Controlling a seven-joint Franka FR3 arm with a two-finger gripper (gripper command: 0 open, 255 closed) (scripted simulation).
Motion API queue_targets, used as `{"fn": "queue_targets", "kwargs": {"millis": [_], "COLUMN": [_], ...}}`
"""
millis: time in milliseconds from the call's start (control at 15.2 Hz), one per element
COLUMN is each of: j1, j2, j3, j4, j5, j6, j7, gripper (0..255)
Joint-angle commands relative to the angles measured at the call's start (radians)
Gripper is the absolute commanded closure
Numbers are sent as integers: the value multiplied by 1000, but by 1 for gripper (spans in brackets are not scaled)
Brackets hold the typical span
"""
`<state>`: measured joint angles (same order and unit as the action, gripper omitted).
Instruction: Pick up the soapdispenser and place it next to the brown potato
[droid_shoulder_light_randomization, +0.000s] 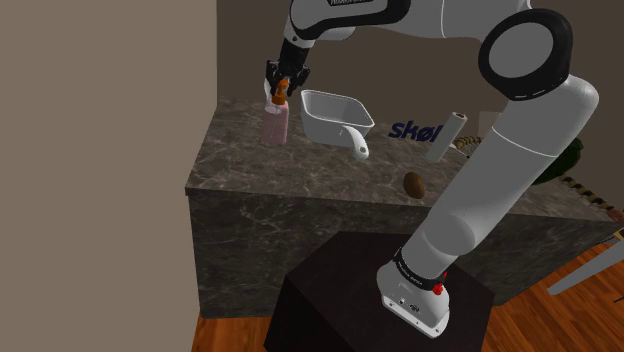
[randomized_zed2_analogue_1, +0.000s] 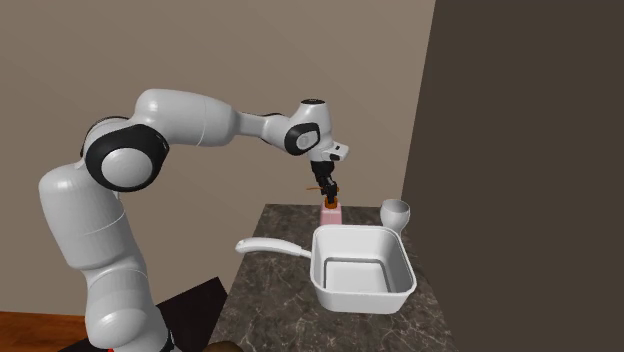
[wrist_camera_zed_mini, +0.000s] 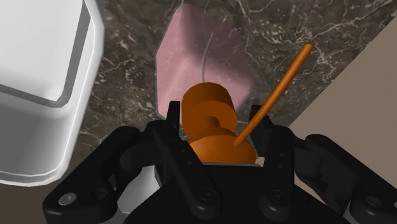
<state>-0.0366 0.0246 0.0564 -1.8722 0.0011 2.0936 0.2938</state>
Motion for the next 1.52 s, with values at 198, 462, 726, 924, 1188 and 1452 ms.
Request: {"fn": "queue_targets", "kwargs": {"millis": [198,462,726,924,1188,1452], "j1": [0,0,0,0,0,0], "j2": [0,-2,-6,-8,-7,-2], "j3": [0,0,0,0,0,0], "j4": [-1,11,59,98,153,213], "j5": [0,0,0,0,0,0], "j6": [1,-13,-66,-106,-160,-215], "j7": [0,0,0,0,0,0], "gripper": [255,255,255,255,255,255]}}
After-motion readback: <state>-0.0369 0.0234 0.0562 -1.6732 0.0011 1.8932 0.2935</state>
